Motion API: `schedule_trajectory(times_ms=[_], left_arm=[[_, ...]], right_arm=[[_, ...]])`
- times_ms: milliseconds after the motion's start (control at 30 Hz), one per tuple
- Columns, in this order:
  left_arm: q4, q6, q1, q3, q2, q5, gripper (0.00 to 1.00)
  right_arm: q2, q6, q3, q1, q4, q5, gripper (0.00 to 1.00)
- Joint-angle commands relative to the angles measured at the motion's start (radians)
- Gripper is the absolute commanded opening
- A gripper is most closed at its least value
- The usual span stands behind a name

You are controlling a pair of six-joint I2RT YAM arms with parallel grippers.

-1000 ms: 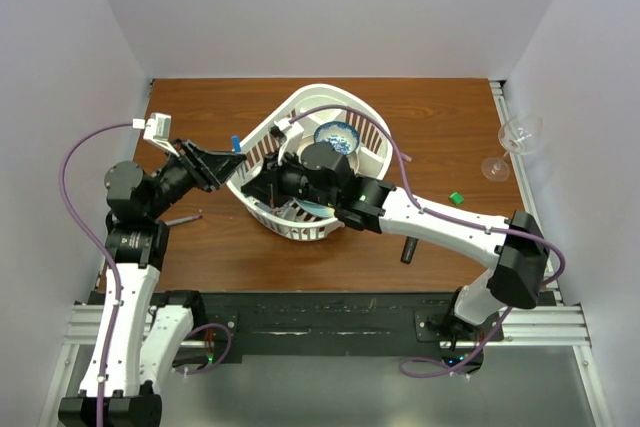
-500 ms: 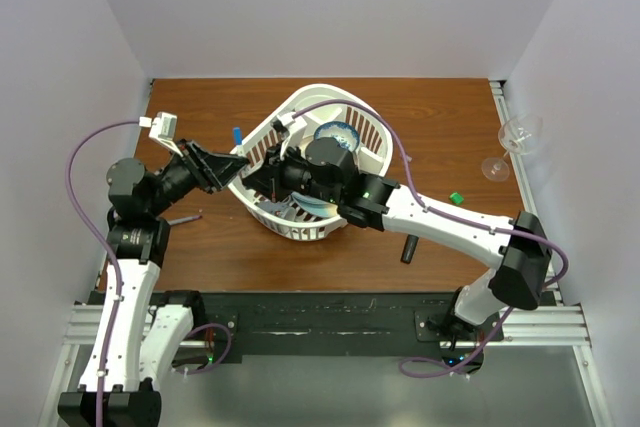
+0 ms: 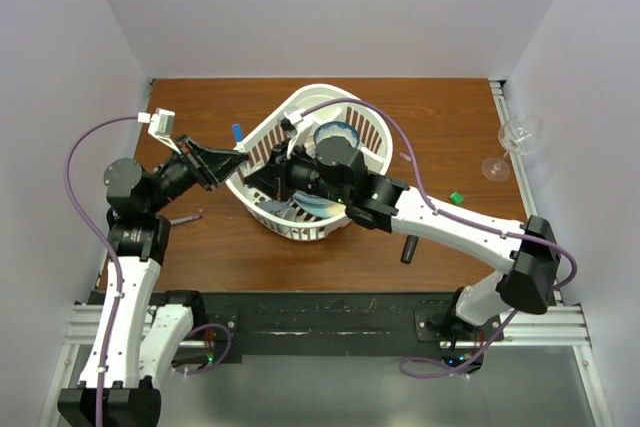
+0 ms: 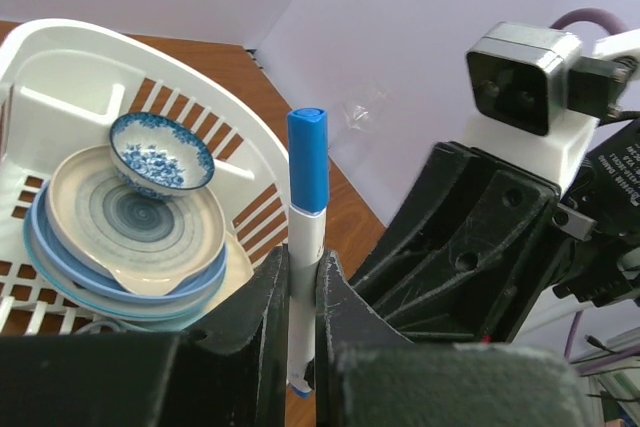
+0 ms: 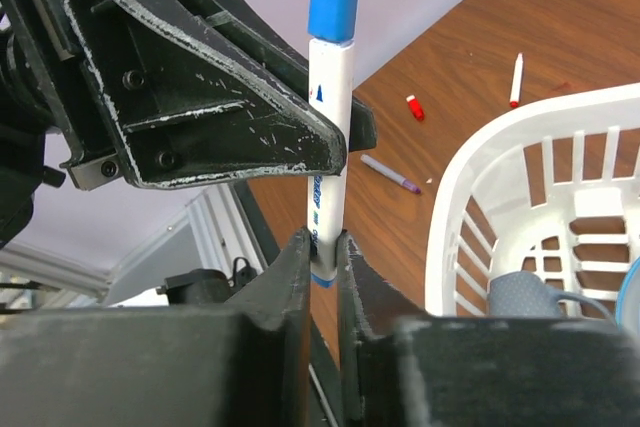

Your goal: Insert the pens into the pen caps

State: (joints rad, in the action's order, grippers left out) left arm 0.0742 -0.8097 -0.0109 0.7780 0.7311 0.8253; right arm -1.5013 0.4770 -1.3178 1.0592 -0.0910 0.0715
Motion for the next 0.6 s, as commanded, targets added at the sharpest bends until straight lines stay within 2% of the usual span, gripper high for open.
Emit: schedule_trajectory(times_ms=[0, 100, 333, 567], left_arm=[[0.105, -0.075, 0.003, -0.016, -0.015, 0.052, 0.00], [0.192, -0.115, 0.003, -0.036, -0.027, 0.078, 0.00], [0.343, -0.206, 0.003, -0.101, -0.019, 0.156, 0.00], [0.427, -0.259, 0.003, -0.138, -0.024, 0.169, 0.00]], right_arm=[[0.056, -0.003, 0.034, 0.001, -0.079, 0.037, 0.33], [0.075, 0.006, 0.052, -0.002, -0.085, 0.040, 0.42], [0.092, 0.015, 0.069, -0.014, -0.102, 0.056, 0.40], [0.075, 0.066, 0.066, -0.030, -0.141, 0.105, 0.38]])
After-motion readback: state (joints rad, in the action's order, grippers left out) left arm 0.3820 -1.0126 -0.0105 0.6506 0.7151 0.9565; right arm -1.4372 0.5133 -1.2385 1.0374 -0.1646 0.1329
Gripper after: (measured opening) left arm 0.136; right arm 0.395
